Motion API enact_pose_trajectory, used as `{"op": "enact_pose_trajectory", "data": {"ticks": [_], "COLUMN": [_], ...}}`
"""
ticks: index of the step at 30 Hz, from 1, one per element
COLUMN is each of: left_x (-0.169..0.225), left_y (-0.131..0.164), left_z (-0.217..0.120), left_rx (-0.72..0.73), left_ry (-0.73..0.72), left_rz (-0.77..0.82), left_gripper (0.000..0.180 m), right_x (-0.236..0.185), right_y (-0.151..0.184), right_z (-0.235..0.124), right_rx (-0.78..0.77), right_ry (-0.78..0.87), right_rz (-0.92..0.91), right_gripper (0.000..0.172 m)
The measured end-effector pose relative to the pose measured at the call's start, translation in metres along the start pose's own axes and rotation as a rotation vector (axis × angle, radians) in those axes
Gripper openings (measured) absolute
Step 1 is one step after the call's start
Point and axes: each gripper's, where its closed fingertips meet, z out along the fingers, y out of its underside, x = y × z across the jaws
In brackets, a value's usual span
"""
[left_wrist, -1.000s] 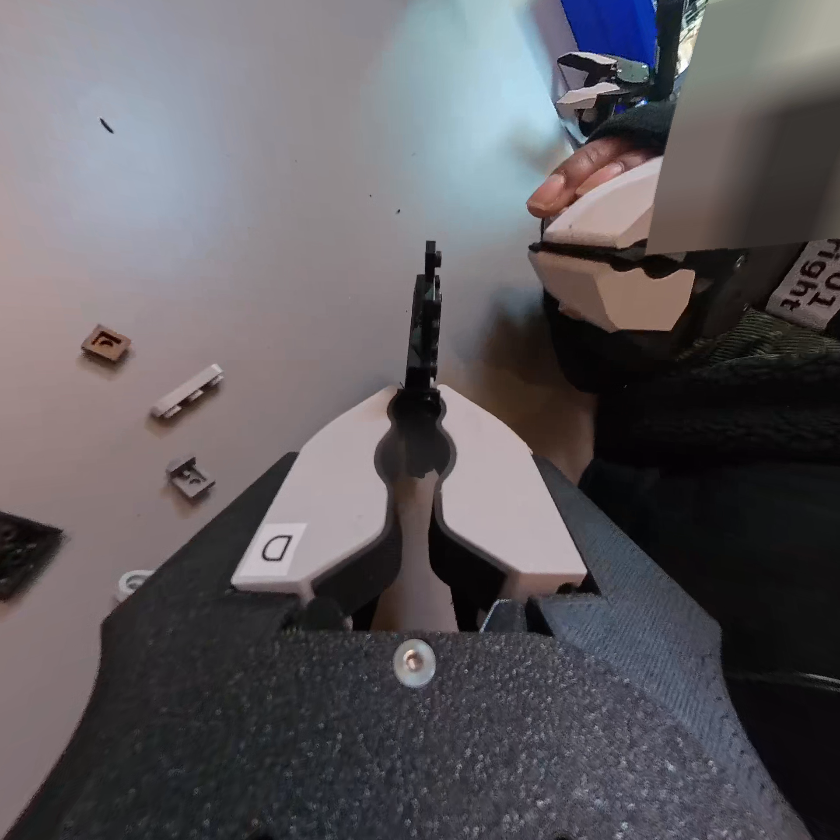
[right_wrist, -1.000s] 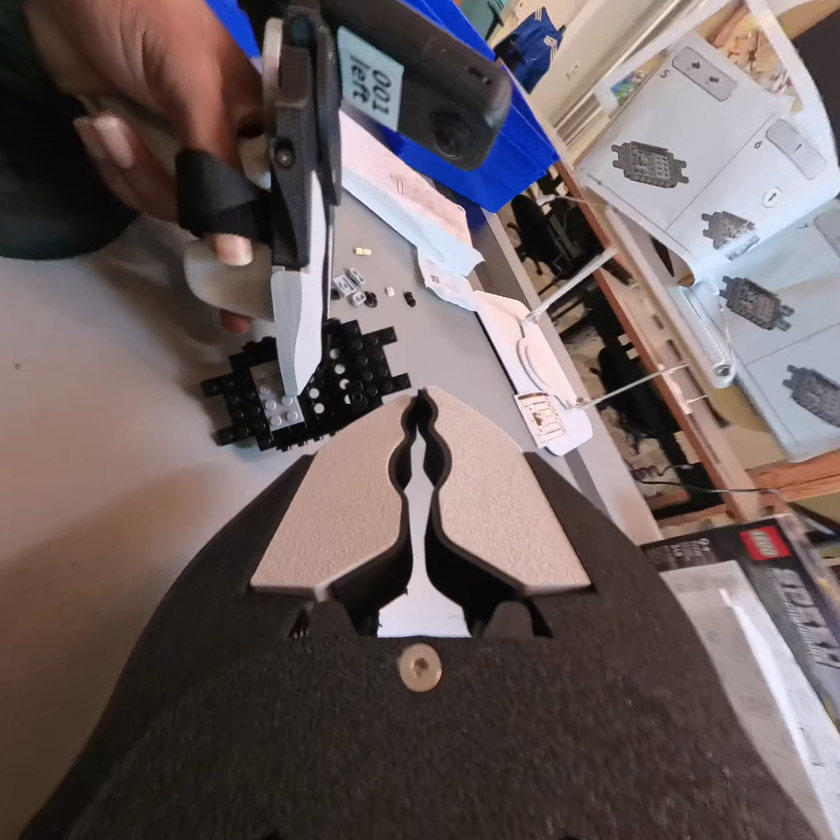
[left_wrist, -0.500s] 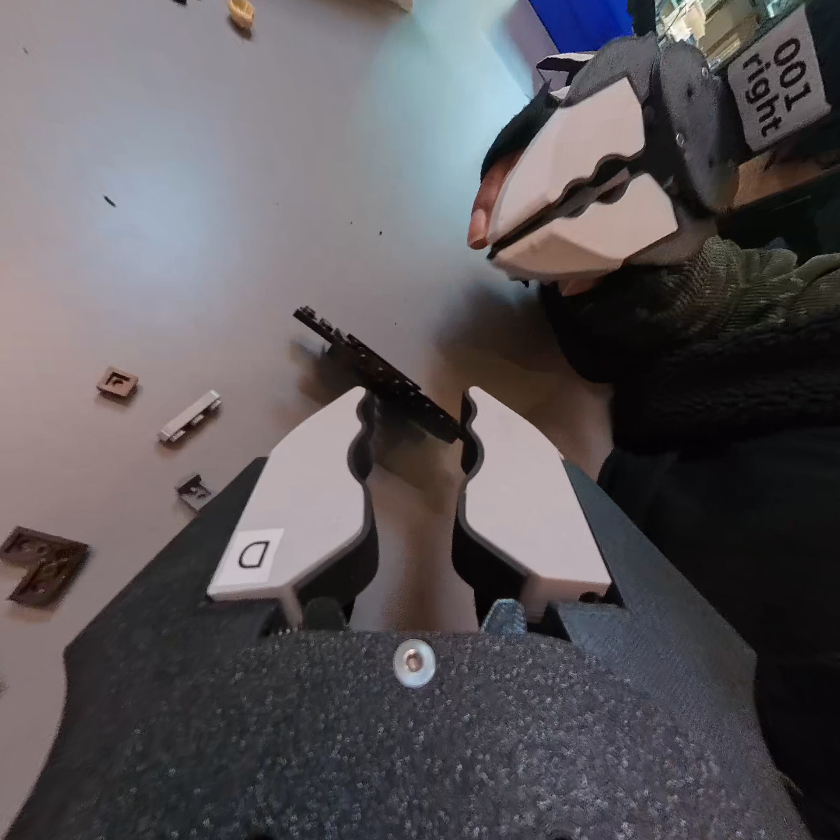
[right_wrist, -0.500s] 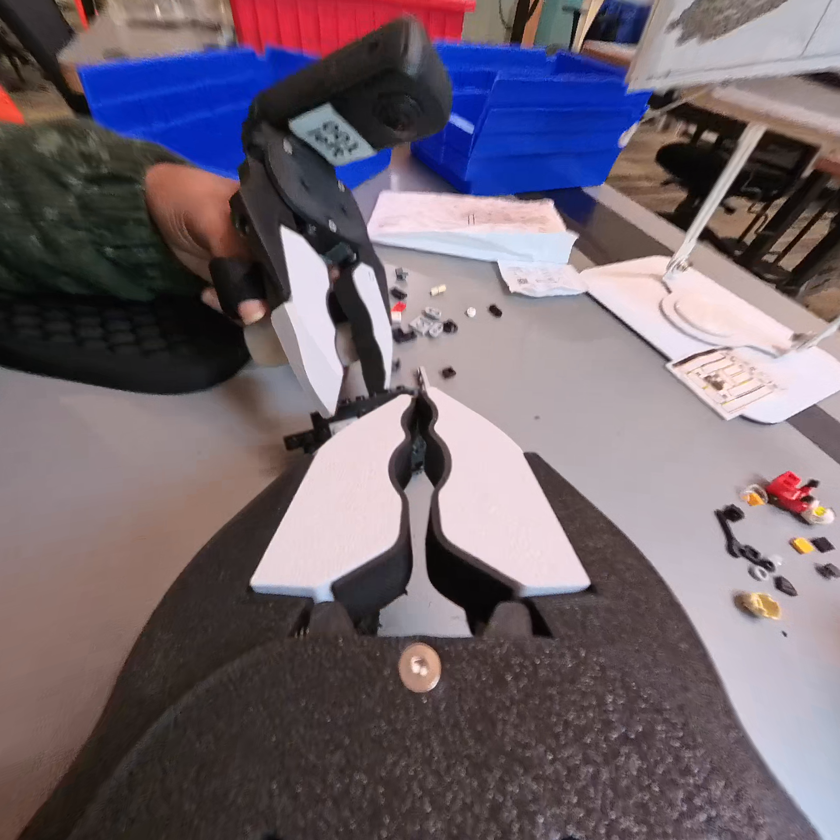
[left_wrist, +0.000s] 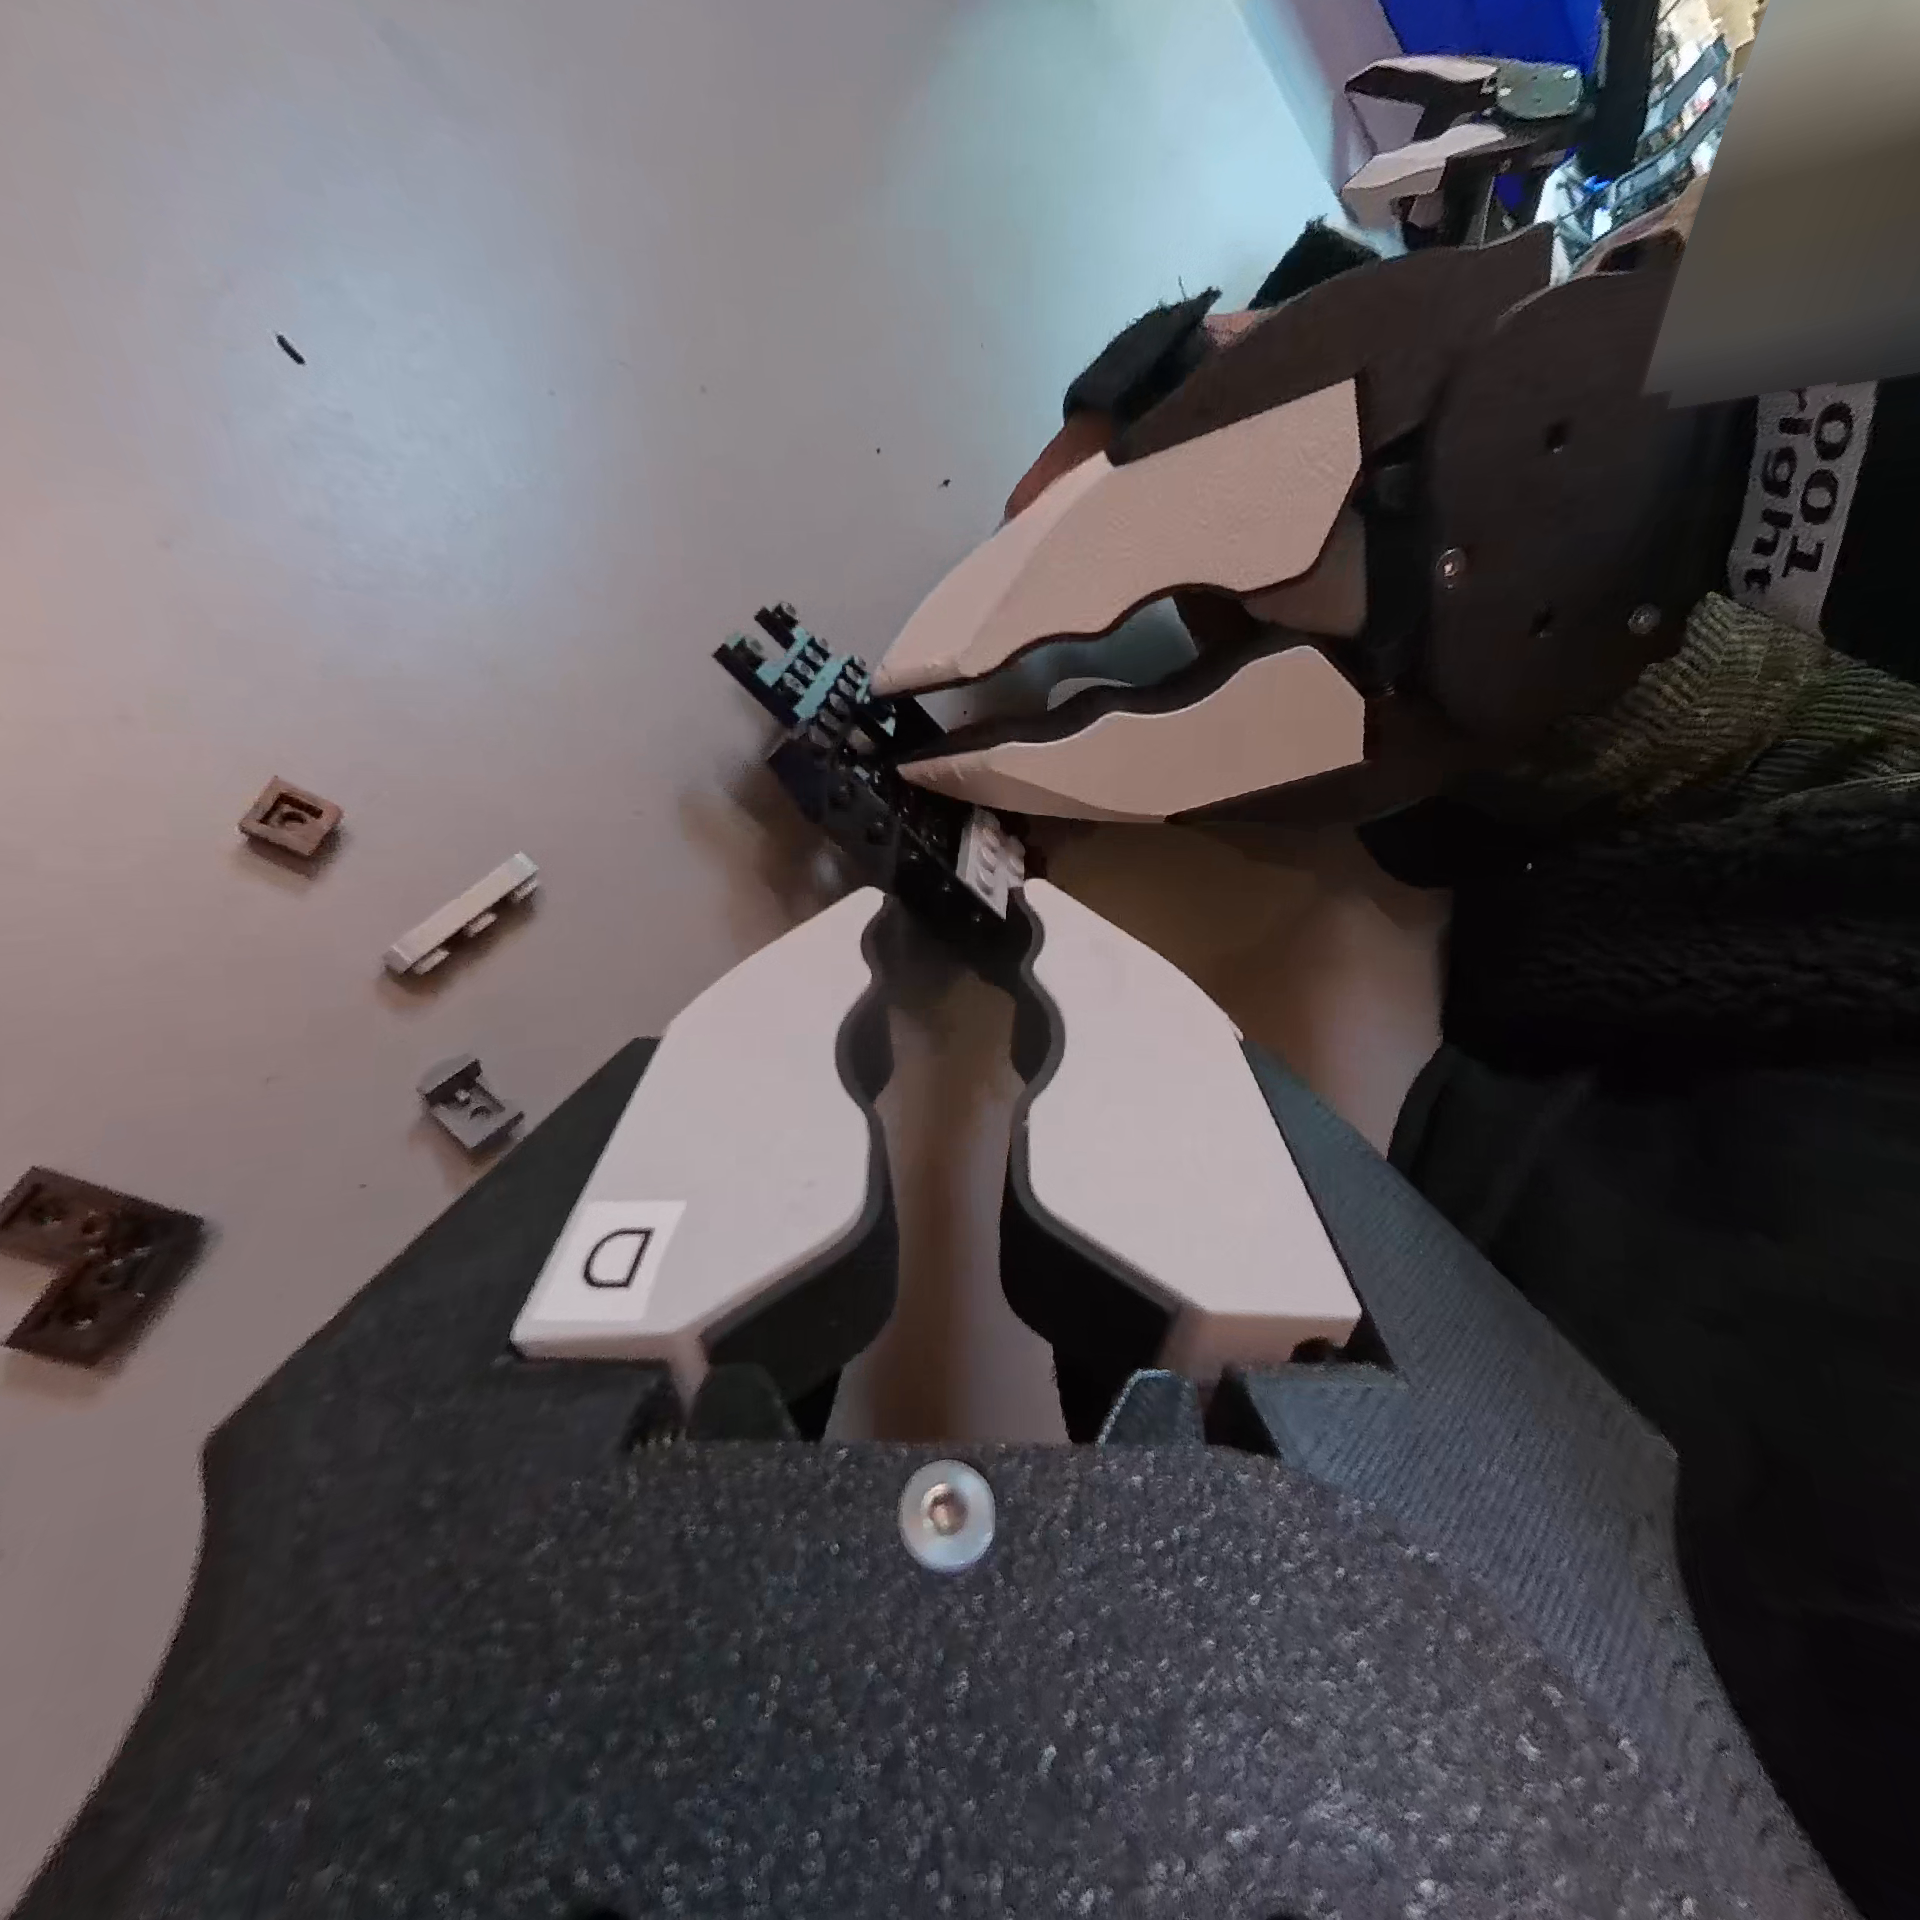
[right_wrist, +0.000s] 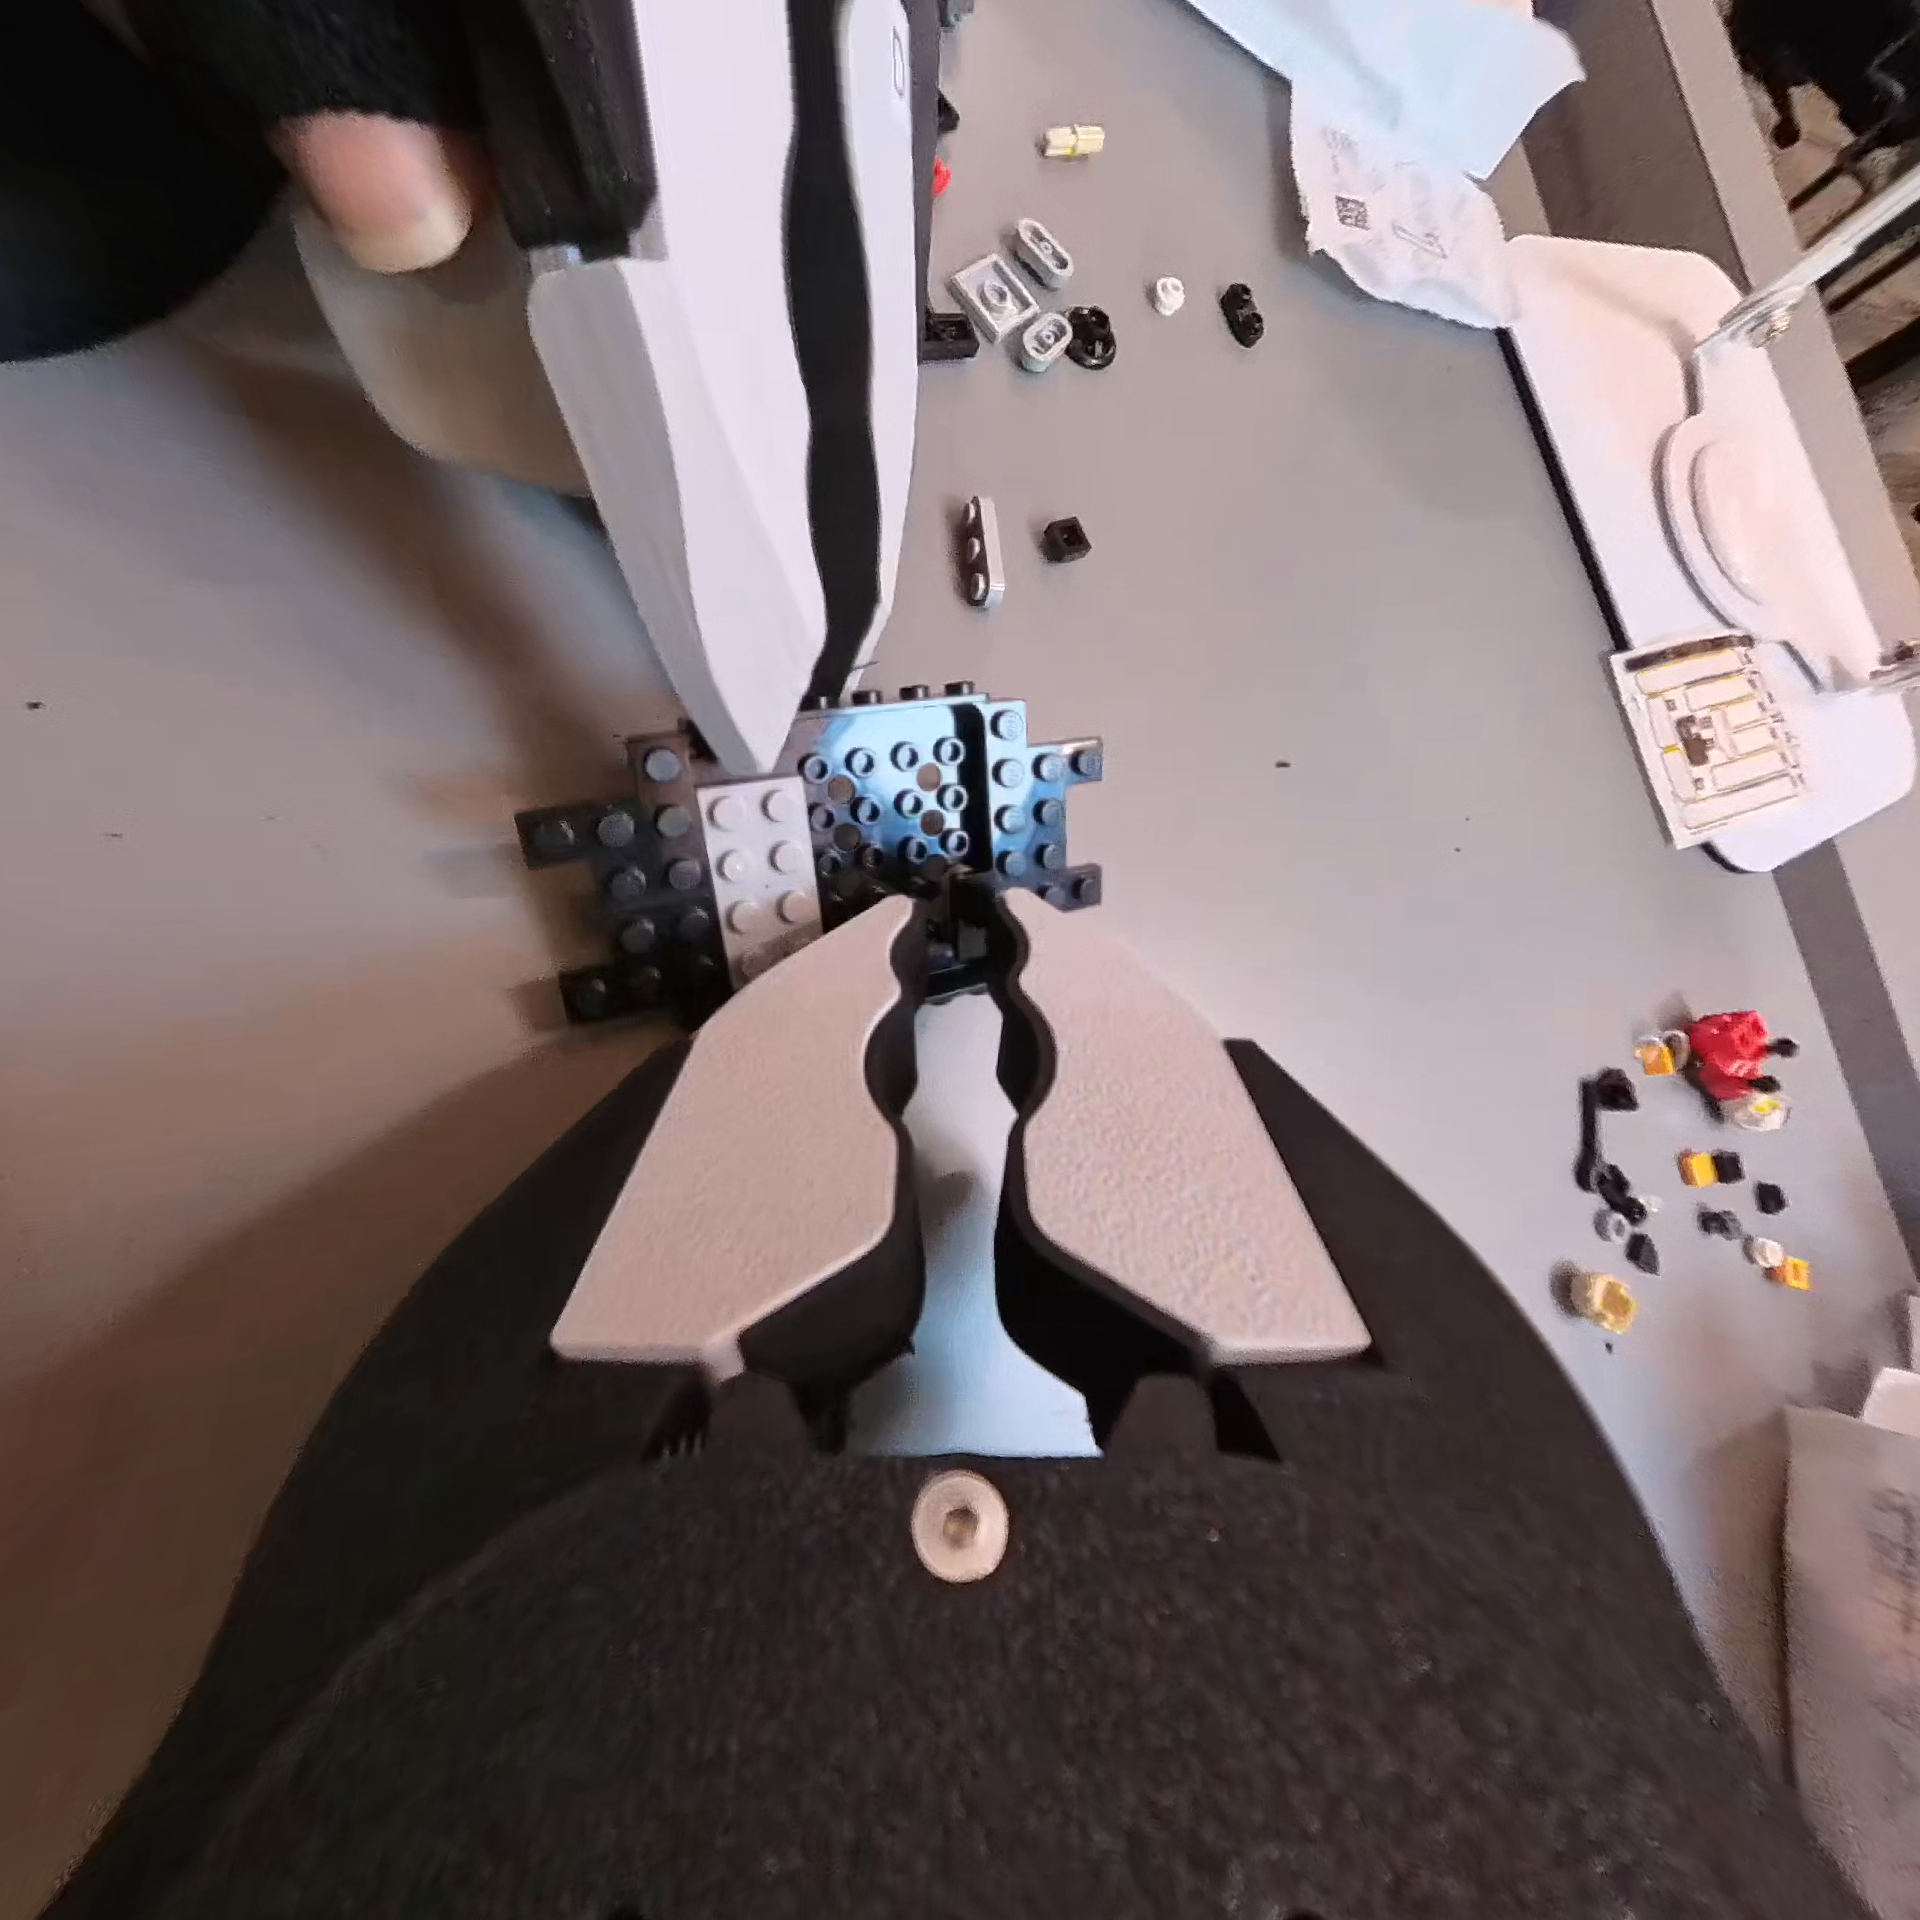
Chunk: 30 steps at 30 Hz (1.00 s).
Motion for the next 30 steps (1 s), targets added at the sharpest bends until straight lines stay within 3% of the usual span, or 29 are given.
{"op": "enact_pose_trajectory", "data": {"ticks": [6,11,22,27,30], "left_x": [-0.004,-0.003,0.005,0.020,0.022], "left_y": [0.002,0.000,-0.001,-0.009,-0.010], "left_z": [0.006,0.005,0.004,0.002,0.006], "left_rx": [-0.044,-0.026,-0.008,0.055,0.049], "left_ry": [-0.024,-0.015,0.024,0.168,0.182], "left_rz": [0.010,-0.006,0.025,-0.034,-0.033], "left_gripper": [0.020,0.020,0.020,0.024,0.022], "right_x": [0.006,0.014,0.006,0.002,-0.001], "right_y": [0.003,0.005,0.004,0.003,0.002], "right_z": [0.005,0.005,0.002,-0.003,-0.004], "right_rx": [0.007,0.025,0.073,0.125,0.138], "right_ry": [-0.064,-0.173,-0.290,-0.324,-0.334], "right_rz": [0.046,0.190,0.250,0.266,0.258], "right_gripper": [0.011,0.025,0.014,0.005,0.005]}}
